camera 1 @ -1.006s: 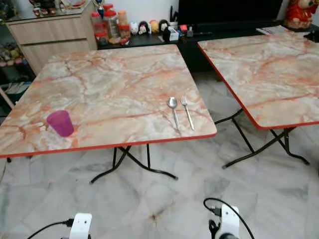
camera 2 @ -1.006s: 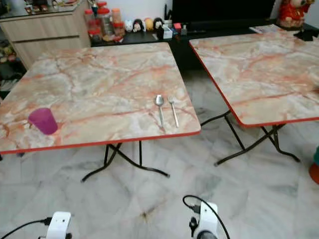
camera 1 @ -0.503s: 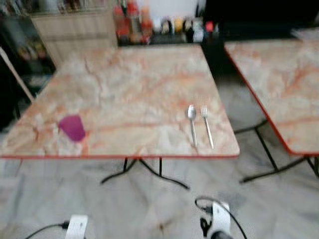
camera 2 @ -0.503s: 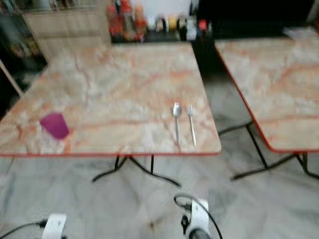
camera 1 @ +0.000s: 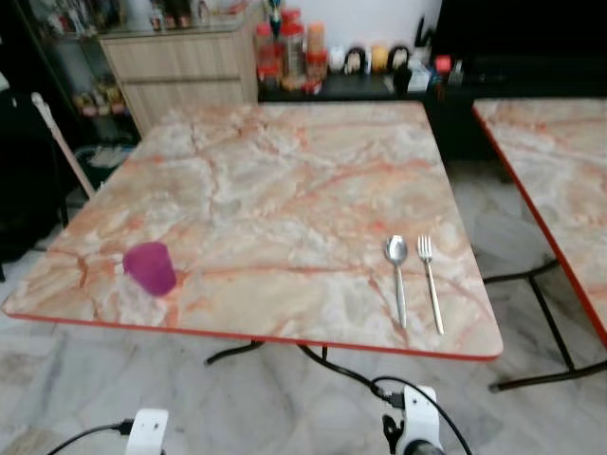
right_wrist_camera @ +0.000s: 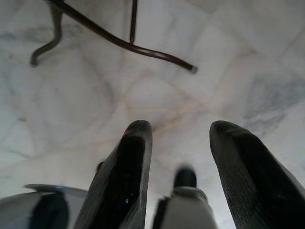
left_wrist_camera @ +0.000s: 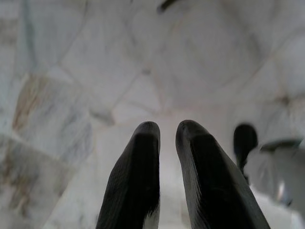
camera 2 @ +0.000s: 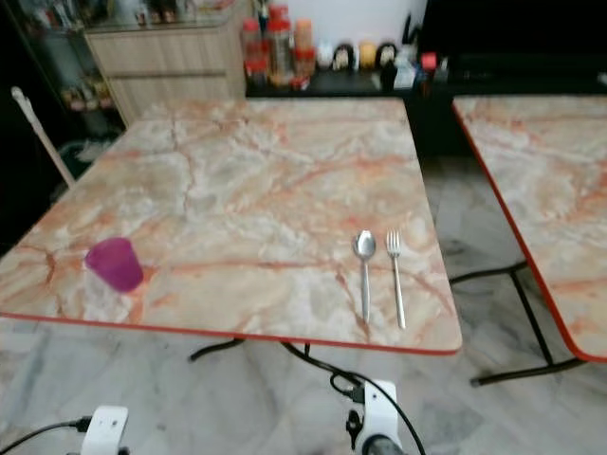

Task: Setting the table

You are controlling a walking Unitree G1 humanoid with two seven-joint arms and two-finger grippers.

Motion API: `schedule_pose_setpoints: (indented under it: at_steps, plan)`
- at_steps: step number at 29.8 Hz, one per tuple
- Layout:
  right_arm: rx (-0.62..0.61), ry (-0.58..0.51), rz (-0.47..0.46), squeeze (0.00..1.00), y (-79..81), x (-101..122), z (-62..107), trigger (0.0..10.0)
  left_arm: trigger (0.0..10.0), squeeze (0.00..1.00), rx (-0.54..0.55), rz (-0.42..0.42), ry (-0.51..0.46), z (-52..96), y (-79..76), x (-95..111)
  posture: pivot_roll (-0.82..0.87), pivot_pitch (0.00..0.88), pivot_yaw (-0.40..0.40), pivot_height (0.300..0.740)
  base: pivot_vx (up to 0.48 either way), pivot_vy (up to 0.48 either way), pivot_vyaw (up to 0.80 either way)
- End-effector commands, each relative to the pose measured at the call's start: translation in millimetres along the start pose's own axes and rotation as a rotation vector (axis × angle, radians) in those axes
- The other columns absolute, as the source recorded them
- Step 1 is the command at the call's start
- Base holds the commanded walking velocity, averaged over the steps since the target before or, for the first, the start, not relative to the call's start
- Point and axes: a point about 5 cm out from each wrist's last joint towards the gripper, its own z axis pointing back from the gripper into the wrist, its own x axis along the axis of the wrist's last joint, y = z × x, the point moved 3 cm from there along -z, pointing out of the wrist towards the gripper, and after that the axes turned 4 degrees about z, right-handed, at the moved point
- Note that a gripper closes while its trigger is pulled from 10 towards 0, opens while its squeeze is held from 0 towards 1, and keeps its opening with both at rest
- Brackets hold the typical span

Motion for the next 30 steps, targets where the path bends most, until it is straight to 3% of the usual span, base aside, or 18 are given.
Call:
schedule_pose_setpoints:
  at_steps: [1, 7, 10, 14, 16, 21, 30]
  plan:
    - [-0.006, -0.006, 0.036, 0.0, -6.2, -4, 1.5, 10.0, 10.0, 0.0, -0.012, 0.007, 0.027, 2.0, -4.5, -11, 0.07, 0.0, 0.049, 0.74, 0.0, 0.0, 0.0]
    - [-0.034, -0.061, 0.129, 0.0, -20.5, -10, 7.1, 10.0, 10.0, 0.0, -0.014, 0.006, 0.036, 2.9, -5.4, -15, 0.06, 0.0, 0.05, 0.74, 0.0, 0.0, 0.0]
    - [-0.012, -0.145, 0.247, 0.0, -22.8, -9, 12.5, 10.0, 10.0, 0.0, -0.017, 0.003, 0.041, 3.4, -6.1, -17, 0.05, 0.0, 0.048, 0.74, 0.0, 0.0, 0.0]
    - [-0.058, -0.203, 0.24, 0.0, -36.9, -13, 20.8, 10.0, 10.0, 0.0, -0.019, 0.002, 0.043, 3.6, -7.4, -18, 0.04, 0.0, 0.046, 0.74, 0.0, 0.0, 0.0]
    - [-0.079, -0.314, 0.267, 0.0, -43.3, -6, 30.6, 10.0, 10.0, 0.0, -0.025, -0.006, 0.044, 3.8, -9.0, -19, 0.04, 0.0, 0.048, 0.74, 0.0, 0.0, 0.0]
    - [-0.054, -0.534, 0.345, 0.0, -37.4, 25, 49.0, 10.0, 10.0, 0.0, -0.036, -0.02, 0.052, 4.1, -11.9, -21, 0.0, 0.013, 0.053, 0.74, 0.0, 0.0, 0.0]
    - [-0.046, -0.655, 0.346, 0.0, -29.9, 46, 67.2, 10.0, 10.0, 0.0, -0.045, -0.028, 0.049, 3.5, -14.8, -19, 0.01, 0.02, 0.042, 0.74, 0.0, 0.0, 0.0]
